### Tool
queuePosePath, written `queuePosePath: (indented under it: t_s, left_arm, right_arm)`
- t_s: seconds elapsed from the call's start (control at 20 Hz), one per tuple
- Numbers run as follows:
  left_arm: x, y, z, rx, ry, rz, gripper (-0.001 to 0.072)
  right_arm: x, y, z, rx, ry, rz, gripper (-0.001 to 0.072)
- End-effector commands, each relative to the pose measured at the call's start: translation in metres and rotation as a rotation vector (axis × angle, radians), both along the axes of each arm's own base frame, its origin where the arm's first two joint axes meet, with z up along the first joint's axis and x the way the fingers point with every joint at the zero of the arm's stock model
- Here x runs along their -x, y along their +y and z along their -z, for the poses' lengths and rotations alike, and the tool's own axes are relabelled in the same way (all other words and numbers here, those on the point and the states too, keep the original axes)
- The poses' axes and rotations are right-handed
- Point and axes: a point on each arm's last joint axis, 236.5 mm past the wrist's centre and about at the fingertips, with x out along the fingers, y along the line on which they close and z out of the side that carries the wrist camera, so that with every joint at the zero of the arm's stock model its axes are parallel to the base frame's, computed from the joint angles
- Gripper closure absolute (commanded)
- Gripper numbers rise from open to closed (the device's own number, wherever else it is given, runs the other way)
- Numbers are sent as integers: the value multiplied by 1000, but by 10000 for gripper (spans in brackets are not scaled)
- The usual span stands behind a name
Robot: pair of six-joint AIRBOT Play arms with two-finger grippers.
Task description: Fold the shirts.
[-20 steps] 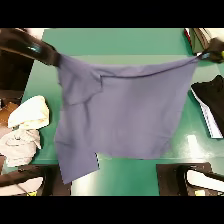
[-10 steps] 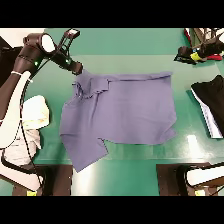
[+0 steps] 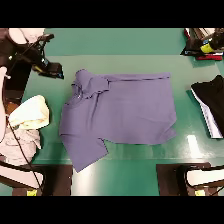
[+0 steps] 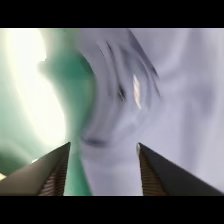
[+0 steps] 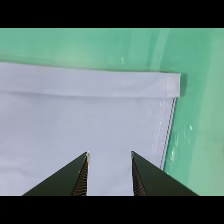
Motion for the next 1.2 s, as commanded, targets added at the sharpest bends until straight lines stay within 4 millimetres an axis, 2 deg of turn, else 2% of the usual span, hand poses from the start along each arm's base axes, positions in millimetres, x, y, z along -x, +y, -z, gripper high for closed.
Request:
queuePosePath:
  t_s: [0.0, 0.25, 0.35, 0.45, 0.8, 1.15]
  left_arm:
    - [55, -2, 25, 108, 100, -16, 208]
    - [152, 0, 89, 86, 142, -89, 208]
    - [185, -2, 105, 87, 187, -99, 208]
    - [208, -2, 117, 88, 219, -125, 209]
    - [231, 4, 133, 61, 272, -193, 209]
    - [234, -5, 142, 100, 282, -221, 209]
  right_arm:
    - [18, 3, -17, 11, -2, -22, 408]
    - [25, 6, -26, 4, -11, -30, 408]
    - [28, 15, -26, -29, 1, -51, 407]
    - [29, 22, -28, -58, 0, -68, 408]
    - [34, 25, -25, -51, 23, -85, 408]
    - [35, 25, -25, -51, 24, -86, 407]
